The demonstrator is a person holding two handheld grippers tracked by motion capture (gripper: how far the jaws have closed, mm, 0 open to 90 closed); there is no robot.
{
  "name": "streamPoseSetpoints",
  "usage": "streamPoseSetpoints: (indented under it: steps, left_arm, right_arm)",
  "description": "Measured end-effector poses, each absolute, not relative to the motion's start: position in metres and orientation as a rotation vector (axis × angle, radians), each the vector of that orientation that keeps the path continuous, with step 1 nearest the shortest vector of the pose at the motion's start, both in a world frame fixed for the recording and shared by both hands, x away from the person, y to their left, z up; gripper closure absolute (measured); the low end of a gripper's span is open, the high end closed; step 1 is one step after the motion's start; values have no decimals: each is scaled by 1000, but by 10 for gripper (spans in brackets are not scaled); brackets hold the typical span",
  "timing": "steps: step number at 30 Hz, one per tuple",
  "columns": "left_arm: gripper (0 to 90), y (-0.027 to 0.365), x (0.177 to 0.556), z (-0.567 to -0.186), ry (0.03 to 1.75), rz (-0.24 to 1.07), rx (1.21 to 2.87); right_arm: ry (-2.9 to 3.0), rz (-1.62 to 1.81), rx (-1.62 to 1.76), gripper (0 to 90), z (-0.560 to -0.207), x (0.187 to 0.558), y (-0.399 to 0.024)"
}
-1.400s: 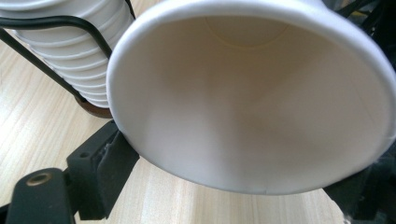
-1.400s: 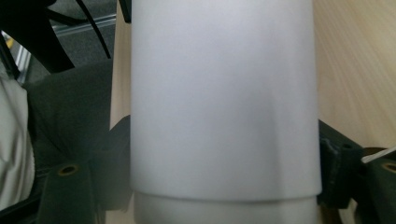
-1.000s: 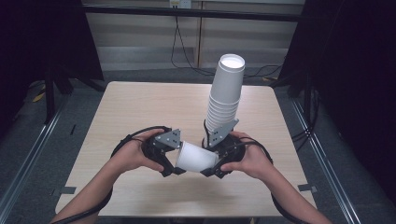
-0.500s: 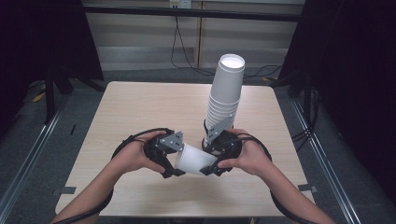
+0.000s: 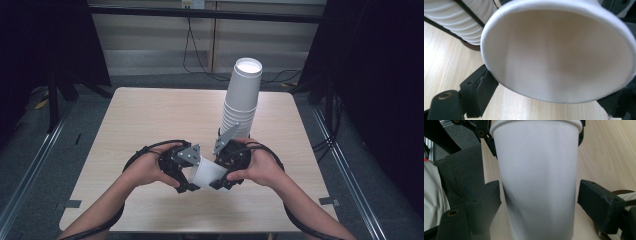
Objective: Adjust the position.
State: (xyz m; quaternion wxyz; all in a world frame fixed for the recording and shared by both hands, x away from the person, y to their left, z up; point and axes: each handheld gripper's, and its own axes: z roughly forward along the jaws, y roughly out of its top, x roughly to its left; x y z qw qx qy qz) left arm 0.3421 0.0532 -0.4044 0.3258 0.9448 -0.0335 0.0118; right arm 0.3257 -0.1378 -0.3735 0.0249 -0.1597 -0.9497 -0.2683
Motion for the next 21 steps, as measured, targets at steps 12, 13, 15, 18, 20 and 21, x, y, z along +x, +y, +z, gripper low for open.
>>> streamPoseSetpoints:
  steps: [12,13,15,18,20,21]
  left_arm:
    - [134,55,344,-405,-61,11,2457]
    - [134,55,344,-405,-60,-3,2449]
    - [133,56,345,-405,-59,12,2436]
    - [116,58,347,-406,-59,-1,2406]
    - [53,59,348,-407,-37,1,2402]
    - [35,60,349,-407,-36,-4,2405]
  right_arm:
    - [-2919,-866,-482,199,-388,326,-136]
    - [-2926,-867,-471,202,-387,326,-136]
    - [-2938,-896,-457,211,-387,326,-137]
    - [-2939,-933,-443,214,-386,326,-140]
    - [-2941,-937,-441,217,-387,324,-141]
    - [-2936,-948,-442,218,-387,323,-141]
